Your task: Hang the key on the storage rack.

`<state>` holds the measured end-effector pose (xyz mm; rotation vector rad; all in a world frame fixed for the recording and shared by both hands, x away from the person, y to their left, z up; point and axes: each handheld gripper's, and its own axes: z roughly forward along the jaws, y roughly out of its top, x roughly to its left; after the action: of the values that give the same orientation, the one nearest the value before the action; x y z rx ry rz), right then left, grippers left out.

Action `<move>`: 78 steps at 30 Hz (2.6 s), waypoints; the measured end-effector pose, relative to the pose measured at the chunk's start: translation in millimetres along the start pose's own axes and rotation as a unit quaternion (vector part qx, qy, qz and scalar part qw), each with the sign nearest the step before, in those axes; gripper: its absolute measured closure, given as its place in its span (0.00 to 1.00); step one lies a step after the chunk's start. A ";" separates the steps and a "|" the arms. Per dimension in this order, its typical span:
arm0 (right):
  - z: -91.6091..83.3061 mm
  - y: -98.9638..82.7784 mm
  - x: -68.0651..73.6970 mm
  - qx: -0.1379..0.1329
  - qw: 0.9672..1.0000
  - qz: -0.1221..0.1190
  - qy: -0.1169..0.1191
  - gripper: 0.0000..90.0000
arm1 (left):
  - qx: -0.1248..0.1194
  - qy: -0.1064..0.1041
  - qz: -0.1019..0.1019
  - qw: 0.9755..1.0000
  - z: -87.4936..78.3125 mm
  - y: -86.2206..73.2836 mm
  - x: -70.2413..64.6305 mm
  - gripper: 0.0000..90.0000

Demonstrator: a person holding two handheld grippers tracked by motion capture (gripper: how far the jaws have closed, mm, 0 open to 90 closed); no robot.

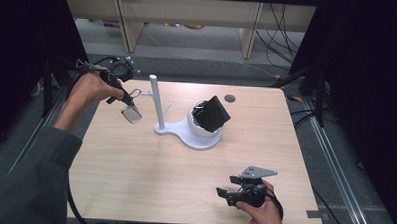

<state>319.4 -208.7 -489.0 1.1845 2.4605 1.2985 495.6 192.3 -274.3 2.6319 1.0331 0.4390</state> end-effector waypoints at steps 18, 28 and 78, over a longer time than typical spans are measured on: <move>0.7 -0.7 2.0 0.008 1.000 0.008 0.000 0.33 | 0.016 -0.005 -0.005 1.000 27.0 17.9 -3.8 0.84; 1.5 -1.3 3.9 0.006 1.000 0.021 0.006 0.33 | 0.020 -0.009 -0.008 1.000 38.7 17.3 -3.7 0.83; 1.1 -0.8 -0.5 0.003 1.000 0.002 -0.011 0.33 | -0.104 -0.094 0.026 0.990 62.6 -108.3 -110.3 0.27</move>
<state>319.7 -208.6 -490.4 1.1987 2.4502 1.2740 376.2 183.0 -390.4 2.4638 0.8146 0.2856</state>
